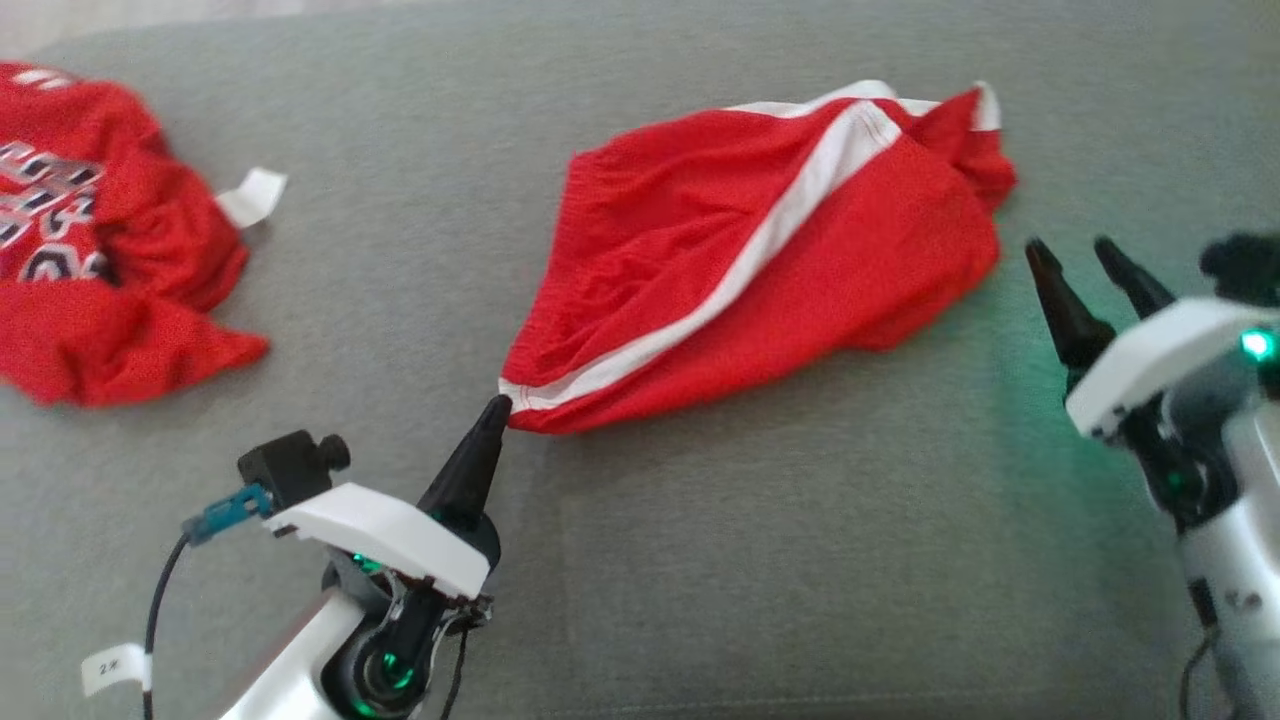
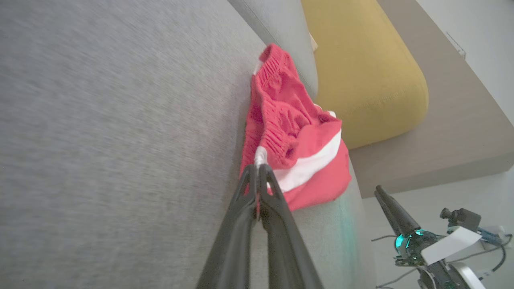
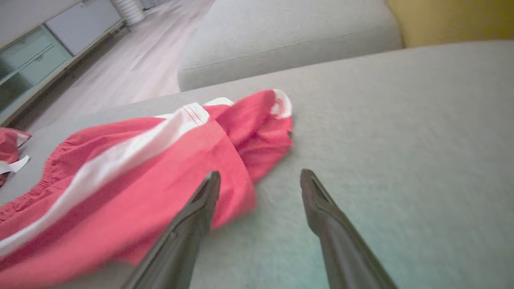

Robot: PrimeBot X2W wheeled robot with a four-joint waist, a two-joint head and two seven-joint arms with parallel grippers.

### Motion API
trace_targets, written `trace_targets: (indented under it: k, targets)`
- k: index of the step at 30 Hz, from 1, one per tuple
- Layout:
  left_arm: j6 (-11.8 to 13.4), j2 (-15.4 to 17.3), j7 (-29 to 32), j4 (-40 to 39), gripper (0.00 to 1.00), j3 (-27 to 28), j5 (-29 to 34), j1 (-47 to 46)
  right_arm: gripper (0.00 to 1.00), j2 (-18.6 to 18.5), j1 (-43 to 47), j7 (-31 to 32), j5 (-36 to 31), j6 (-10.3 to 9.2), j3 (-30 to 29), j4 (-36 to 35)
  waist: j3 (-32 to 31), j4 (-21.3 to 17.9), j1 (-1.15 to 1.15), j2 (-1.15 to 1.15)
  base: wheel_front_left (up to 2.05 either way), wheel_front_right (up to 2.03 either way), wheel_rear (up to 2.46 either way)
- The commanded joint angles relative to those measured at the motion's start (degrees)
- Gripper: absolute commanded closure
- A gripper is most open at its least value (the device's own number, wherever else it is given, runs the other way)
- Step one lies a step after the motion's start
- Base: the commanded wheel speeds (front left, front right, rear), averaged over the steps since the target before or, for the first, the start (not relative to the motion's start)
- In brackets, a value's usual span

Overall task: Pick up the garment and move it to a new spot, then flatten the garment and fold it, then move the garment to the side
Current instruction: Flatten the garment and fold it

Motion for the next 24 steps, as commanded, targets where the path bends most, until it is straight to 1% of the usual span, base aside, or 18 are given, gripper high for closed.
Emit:
trace_targets:
  k: [1, 5, 8, 14, 20, 23, 24]
  targets:
    - [0.3, 1.3, -0.7, -2.3, 1.00, 3.0, 1.4, -1.4, 0.00, -1.8, -3.8, 0.6, 0.1, 0.12, 2.2, -1.6, 0.7, 3.4, 0.00, 0.00, 0.00, 0.00, 0.00]
    - [0.4, 0.4, -0.8, -2.4, 1.00, 3.6, 3.6, -1.3, 0.00, -4.1, -8.3, 1.8, 0.8, 0.12, 7.4, -0.2, 1.5, 6.4, 0.00, 0.00, 0.00, 0.00, 0.00]
    - [0.2, -0.2, -0.8, -1.9, 1.00, 3.9, 4.9, -1.6, 0.00, -6.7, -11.9, 2.5, 1.2, 0.12, 13.0, 1.0, 2.2, 8.1, 0.00, 0.00, 0.00, 0.00, 0.00]
    - [-1.3, -1.9, -0.8, 0.2, 1.00, 3.4, 6.7, -2.3, 0.00, -11.0, -17.8, 1.9, 1.0, 0.12, 22.9, 6.0, 3.4, 11.1, 0.00, 0.00, 0.00, 0.00, 0.00]
    - [-2.6, -3.9, -0.7, 2.5, 1.00, 2.6, 7.7, -3.1, 0.00, -12.1, -21.6, 0.4, 3.1, 0.12, 29.5, 11.6, 4.0, 13.6, 0.00, 0.00, 0.00, 0.00, 0.00]
    - [-3.3, -4.7, -0.7, 3.4, 1.00, 2.3, 7.9, -3.6, 0.00, -12.2, -23.3, 0.0, 4.6, 0.12, 32.1, 13.9, 4.4, 14.6, 0.00, 0.00, 0.00, 0.00, 0.00]
    - [-3.3, -4.7, -0.7, 3.4, 1.00, 2.3, 7.9, -3.6, 0.00, -12.2, -23.3, 0.0, 4.6, 0.12, 32.1, 13.9, 4.4, 14.6, 0.00, 0.00, 0.00, 0.00, 0.00]
